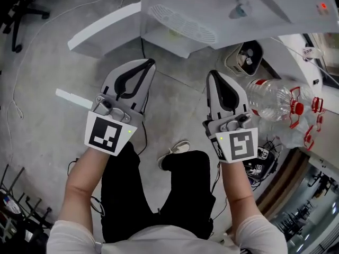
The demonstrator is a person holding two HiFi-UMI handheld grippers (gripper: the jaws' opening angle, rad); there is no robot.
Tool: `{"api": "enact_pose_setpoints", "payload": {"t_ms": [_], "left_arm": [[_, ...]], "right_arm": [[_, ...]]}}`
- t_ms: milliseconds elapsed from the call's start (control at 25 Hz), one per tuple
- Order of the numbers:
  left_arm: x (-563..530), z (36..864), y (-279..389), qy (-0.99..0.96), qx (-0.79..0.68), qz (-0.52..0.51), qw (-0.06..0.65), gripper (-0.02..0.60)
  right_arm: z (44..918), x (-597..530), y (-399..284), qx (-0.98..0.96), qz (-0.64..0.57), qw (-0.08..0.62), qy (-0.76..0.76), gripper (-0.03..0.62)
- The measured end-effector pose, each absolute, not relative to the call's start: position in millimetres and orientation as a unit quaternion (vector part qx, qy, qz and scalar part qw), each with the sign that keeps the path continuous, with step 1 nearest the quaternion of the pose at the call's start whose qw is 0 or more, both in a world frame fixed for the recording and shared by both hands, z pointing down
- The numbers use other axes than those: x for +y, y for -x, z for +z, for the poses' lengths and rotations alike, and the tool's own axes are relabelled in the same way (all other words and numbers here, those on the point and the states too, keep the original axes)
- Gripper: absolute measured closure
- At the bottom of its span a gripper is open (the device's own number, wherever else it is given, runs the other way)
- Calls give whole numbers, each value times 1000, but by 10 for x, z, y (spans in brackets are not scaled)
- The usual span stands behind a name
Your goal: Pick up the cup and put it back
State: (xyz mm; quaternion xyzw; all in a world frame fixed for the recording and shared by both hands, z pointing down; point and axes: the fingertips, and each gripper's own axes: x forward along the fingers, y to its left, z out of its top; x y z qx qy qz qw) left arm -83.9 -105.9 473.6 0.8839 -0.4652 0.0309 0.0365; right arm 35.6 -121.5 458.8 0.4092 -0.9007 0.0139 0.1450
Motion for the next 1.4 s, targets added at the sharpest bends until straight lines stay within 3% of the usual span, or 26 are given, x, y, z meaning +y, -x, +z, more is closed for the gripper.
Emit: {"api": "enact_pose_setpoints", "payload": {"t_ms": [200, 640, 1080, 1400], "left_arm": [[-1249, 5688, 835, -906, -417, 26, 73, 558], [-1565, 7011, 1009, -913, -407, 31, 19, 558], [-1934, 7604, 590, -918, -395, 34, 29, 557], [-2259, 8177, 432, -902, -419, 71, 72, 555]], "right_arm": [[5412, -1443, -211, -912, -5, 144, -383, 574], [6698, -1689, 57, -936, -55, 149, -315, 574], [6966, -1679, -198, -926, -66, 186, -323, 574], [7172, -1572, -381, -915, -51, 158, -369, 574]]}}
